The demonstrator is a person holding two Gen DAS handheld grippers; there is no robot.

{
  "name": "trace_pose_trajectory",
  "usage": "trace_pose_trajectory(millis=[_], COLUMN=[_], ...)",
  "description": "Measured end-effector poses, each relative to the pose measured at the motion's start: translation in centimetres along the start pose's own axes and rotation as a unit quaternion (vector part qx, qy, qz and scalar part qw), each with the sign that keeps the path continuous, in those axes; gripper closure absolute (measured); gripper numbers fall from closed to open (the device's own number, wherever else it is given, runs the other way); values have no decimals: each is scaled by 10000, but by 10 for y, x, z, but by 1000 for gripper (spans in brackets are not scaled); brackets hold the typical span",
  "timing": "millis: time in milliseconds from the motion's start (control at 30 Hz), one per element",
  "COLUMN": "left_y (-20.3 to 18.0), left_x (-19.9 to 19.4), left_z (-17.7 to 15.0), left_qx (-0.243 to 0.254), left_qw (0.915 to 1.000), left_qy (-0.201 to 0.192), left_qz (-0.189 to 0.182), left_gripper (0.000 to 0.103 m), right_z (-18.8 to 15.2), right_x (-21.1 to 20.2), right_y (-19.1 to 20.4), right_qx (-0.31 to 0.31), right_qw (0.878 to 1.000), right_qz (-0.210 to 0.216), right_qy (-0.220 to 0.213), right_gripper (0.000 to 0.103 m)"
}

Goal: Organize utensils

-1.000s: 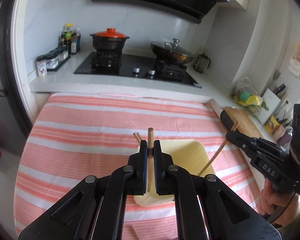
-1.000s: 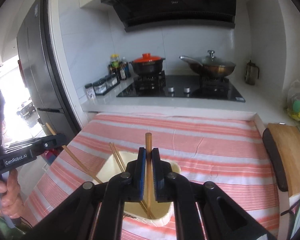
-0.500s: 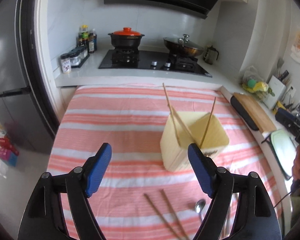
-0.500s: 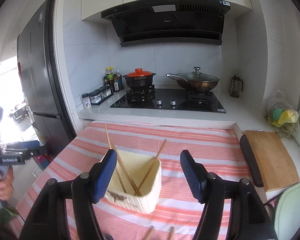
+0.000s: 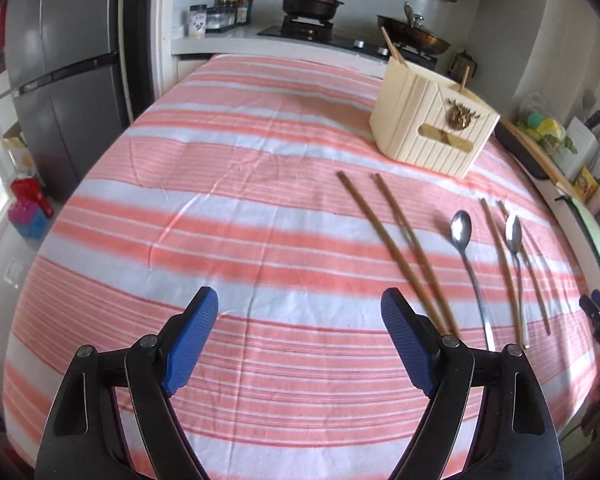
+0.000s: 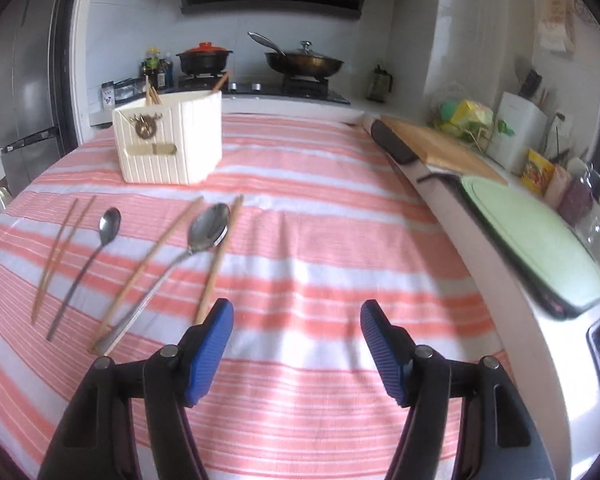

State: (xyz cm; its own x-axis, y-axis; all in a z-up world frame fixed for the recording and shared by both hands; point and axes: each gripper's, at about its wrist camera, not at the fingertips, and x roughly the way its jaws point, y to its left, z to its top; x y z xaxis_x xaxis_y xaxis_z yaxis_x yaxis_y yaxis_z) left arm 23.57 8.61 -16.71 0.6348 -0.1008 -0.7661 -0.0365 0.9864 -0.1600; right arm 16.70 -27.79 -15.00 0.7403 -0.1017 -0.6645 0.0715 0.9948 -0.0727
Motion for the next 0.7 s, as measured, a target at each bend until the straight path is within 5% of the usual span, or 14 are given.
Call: trace_pose_trajectory(millis=[400, 700], left_y=[-8, -16], left_x=[42, 48], left_z=[-9, -9], left_qx=[213, 424], left_qw=[9994, 9984], left_qy=[98, 202], left_qz=[261, 304], left_gripper=[18, 8], right_z=[-22, -25], right_x=[41, 47], right_y=[-18, -18], right_qx=[528, 592], right_qw=[9971, 9955], right_qz=[-64, -85], right_qy=[553, 737], right_gripper=[36, 36])
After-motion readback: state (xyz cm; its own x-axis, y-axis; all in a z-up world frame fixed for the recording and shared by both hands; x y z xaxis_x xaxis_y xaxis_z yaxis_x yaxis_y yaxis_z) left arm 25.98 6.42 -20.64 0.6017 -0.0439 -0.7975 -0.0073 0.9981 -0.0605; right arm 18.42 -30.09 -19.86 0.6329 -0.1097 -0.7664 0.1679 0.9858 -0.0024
